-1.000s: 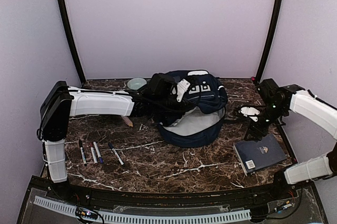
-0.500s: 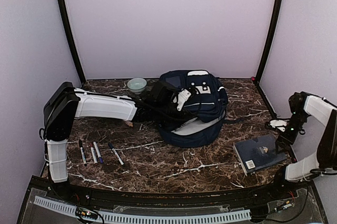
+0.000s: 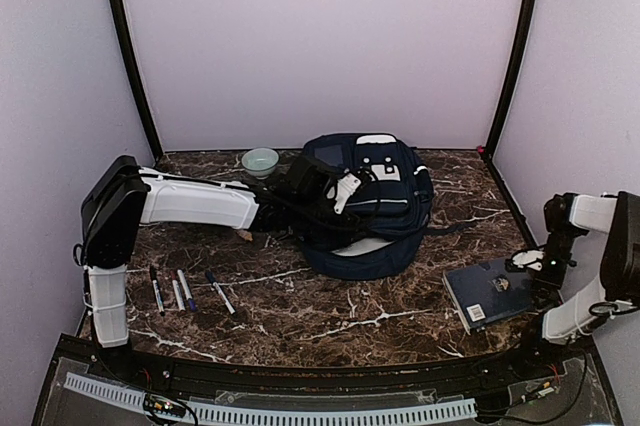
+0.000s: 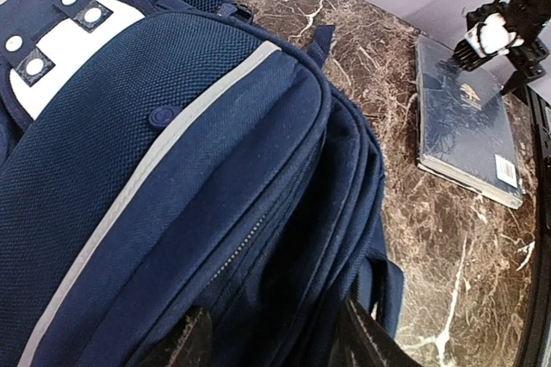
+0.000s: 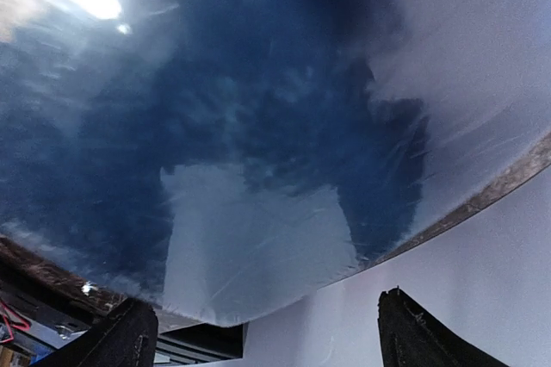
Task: Pack the student bag
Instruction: Place the largest pocket of the bag in the student bag, then move the book to the center of the board.
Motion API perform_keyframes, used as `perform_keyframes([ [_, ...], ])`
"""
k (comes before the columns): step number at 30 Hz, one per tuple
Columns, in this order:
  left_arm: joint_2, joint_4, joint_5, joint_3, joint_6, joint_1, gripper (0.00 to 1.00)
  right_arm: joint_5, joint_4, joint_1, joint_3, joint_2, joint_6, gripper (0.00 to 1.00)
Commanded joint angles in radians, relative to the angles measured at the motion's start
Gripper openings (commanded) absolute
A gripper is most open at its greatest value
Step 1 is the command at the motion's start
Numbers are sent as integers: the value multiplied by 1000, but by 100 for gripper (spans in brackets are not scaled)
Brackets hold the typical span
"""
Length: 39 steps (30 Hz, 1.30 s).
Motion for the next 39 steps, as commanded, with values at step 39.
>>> perform_keyframes([
  [39, -154, -45, 272, -185, -168, -26, 32, -62, 601, 981, 51, 319, 319, 72],
])
